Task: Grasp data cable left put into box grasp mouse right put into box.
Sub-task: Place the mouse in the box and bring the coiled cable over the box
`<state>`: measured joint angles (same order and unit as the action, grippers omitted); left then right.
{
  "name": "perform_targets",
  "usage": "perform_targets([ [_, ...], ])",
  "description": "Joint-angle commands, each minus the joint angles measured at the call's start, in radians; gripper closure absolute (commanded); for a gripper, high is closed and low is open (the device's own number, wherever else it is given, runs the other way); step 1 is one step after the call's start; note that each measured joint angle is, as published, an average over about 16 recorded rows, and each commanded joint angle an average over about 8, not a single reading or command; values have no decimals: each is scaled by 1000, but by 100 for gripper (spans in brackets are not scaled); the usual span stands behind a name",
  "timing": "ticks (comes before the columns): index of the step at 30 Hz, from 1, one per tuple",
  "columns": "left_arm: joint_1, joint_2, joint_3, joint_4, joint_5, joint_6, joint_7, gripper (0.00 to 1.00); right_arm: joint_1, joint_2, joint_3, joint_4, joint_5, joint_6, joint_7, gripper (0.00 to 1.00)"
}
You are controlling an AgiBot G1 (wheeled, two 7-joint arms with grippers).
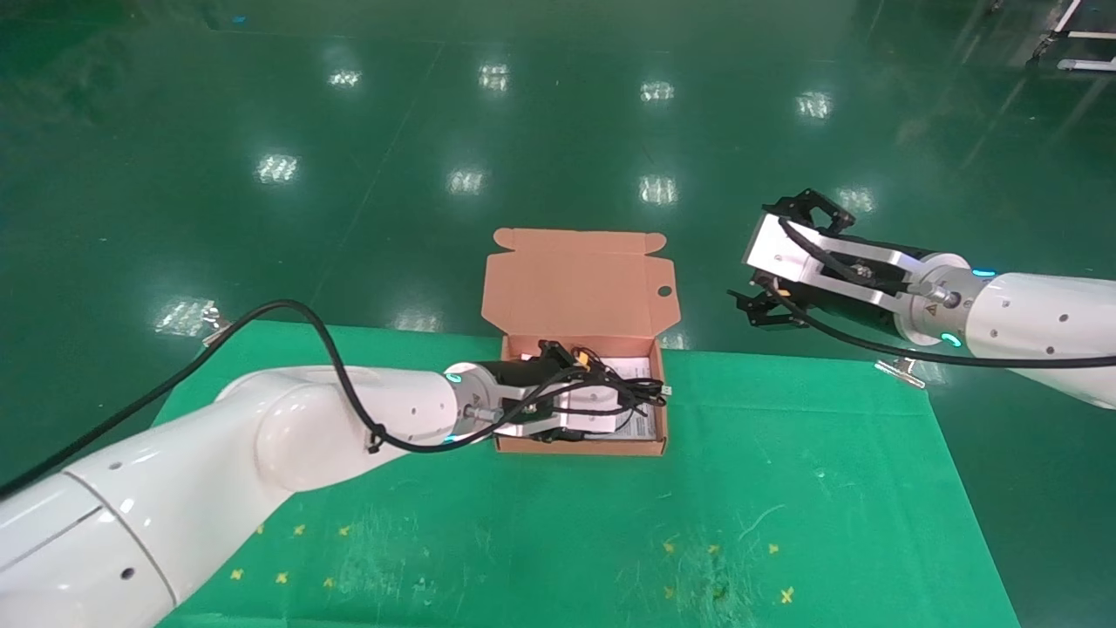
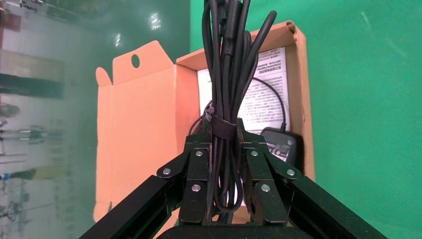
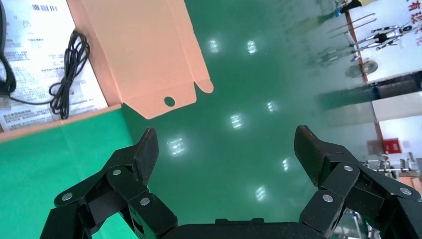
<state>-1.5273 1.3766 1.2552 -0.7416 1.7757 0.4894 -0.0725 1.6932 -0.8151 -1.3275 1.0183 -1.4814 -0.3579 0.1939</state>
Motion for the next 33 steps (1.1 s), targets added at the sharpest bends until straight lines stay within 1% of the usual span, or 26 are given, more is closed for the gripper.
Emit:
perform_targets([
  [1, -4, 0, 22, 2, -17, -9, -7, 20, 6, 10, -9, 16, -17, 1, 28, 0],
  [2, -5, 0, 26, 3, -22, -11, -9, 7, 7, 11, -10, 19, -20, 2, 31, 0],
  [3, -5, 0, 30, 5, -25, -12, -11, 0, 8, 13, -12, 22, -23, 2, 34, 0],
  [6, -7, 1, 39, 9, -35, -17, -15, 0, 11, 17, -16, 28, -31, 4, 41, 0],
  [25, -6, 0, 21, 4, -17, -10, -6, 0, 6, 9, -9, 14, -17, 2, 26, 0],
  [33, -12, -30, 11, -29, -28, -16, -16, 0, 9, 7, -5, 14, -16, 6, 22, 0],
])
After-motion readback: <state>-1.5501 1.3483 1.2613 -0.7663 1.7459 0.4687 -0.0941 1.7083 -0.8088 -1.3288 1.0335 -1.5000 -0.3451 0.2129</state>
